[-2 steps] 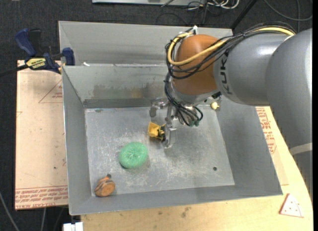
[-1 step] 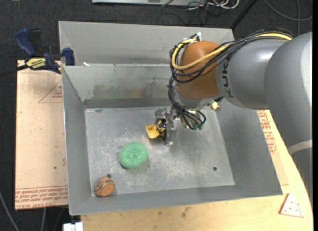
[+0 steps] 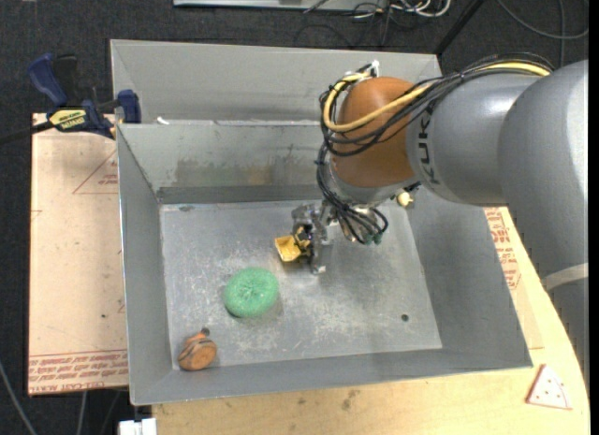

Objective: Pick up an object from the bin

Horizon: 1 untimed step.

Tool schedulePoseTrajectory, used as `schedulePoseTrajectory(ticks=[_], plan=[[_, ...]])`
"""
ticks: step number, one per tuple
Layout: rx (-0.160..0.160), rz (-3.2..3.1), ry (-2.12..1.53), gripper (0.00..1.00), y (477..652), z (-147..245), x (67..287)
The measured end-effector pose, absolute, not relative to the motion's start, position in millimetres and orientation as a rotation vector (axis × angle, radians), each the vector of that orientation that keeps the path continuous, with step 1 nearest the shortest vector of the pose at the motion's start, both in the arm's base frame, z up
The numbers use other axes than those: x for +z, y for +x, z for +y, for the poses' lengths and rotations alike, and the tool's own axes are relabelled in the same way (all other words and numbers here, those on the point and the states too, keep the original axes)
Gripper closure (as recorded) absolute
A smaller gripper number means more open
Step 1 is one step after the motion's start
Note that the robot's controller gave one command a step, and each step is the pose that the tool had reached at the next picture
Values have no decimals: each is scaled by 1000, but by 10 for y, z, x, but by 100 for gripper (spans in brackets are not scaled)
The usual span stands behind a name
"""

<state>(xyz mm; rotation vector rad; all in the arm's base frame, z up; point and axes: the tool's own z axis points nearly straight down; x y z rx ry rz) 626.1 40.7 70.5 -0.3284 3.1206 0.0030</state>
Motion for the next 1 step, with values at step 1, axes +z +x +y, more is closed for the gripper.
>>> schedulePoseTrajectory(ticks=[1], plan=[[3,3119,-331,100,6267,407,707]])
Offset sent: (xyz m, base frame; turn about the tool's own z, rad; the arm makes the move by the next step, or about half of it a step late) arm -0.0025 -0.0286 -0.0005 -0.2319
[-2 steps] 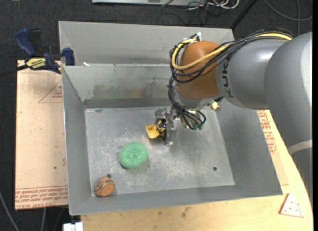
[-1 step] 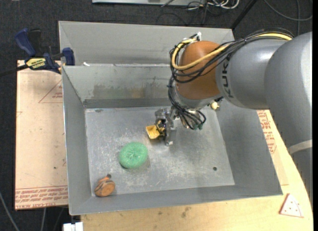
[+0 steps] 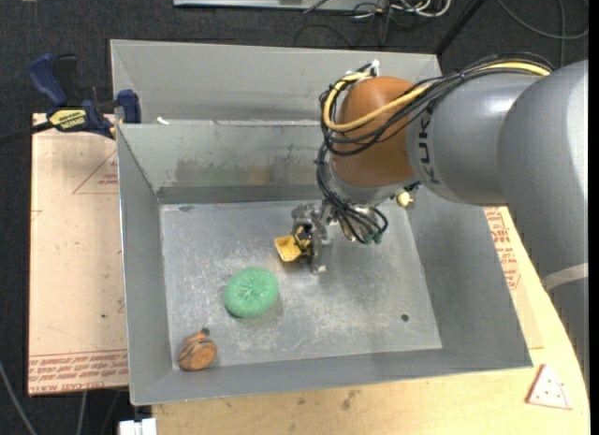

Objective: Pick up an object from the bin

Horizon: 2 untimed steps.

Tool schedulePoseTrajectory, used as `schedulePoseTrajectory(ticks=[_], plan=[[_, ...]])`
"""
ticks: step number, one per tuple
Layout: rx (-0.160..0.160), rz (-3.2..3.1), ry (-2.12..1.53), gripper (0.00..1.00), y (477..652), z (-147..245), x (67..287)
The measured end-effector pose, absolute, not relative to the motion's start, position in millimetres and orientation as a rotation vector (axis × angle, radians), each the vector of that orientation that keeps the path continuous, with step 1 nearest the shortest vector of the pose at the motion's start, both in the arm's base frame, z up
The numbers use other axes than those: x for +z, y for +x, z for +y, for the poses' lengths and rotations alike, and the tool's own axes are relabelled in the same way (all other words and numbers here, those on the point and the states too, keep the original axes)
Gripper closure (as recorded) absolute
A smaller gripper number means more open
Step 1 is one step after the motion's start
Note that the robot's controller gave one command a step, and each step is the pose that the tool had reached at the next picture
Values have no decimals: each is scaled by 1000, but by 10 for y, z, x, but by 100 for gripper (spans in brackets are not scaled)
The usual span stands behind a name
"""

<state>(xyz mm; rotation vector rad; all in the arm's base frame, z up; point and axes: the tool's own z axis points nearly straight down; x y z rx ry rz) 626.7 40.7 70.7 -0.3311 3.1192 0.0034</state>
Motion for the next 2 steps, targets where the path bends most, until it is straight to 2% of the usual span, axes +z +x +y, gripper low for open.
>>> schedulePoseTrajectory(ticks=[1,2], plan=[[3,3087,-557,100,6267,268,710],[1,3106,-379,100,6152,355,2714]])
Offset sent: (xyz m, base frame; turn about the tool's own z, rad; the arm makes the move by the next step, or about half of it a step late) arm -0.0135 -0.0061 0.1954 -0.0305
